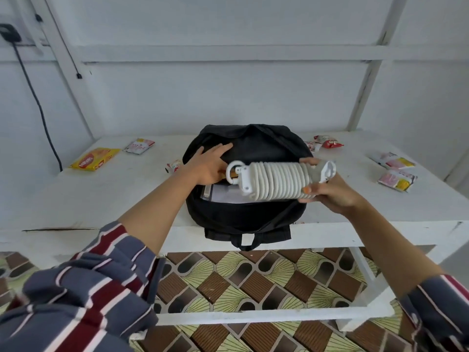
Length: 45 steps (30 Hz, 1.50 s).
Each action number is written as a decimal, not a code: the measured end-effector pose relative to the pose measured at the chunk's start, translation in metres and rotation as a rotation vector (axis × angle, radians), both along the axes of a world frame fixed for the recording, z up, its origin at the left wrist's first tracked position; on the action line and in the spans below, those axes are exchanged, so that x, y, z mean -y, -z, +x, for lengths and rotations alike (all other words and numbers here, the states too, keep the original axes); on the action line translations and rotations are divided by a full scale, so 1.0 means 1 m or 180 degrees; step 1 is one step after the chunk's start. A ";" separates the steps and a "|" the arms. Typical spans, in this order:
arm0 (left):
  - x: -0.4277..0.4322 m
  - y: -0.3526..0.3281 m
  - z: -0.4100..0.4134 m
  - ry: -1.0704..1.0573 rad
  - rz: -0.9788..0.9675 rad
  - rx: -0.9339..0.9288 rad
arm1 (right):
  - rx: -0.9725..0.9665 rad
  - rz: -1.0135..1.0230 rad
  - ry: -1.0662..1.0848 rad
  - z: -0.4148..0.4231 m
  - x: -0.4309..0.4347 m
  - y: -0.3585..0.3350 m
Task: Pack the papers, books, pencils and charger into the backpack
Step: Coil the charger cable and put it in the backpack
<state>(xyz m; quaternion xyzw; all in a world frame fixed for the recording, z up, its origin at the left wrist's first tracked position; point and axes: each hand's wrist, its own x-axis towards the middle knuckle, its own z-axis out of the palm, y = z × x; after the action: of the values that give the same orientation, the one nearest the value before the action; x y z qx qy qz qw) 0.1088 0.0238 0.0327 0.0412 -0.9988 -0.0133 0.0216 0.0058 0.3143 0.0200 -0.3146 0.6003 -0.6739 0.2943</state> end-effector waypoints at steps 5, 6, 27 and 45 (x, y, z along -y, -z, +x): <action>0.001 -0.013 0.001 -0.0026 0.0264 -0.0219 | -0.0111 0.0602 0.0099 -0.004 0.009 0.016; 0.001 -0.016 0.000 -0.0038 0.0304 -0.0269 | -0.0153 0.0708 0.0151 -0.004 0.013 0.018; -0.018 0.027 -0.002 -0.0062 -0.0648 -0.0434 | -0.1522 0.1157 0.0814 -0.016 0.075 0.058; -0.021 0.051 -0.015 0.0523 -0.0774 -0.1567 | -0.2280 0.0971 0.1804 -0.005 0.076 0.059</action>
<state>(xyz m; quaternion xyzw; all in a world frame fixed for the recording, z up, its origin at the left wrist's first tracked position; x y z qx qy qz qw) 0.0940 0.0446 -0.0180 -0.0472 -0.9578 0.0952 0.2671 0.0008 0.2379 -0.0390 -0.3042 0.8180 -0.4810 -0.0835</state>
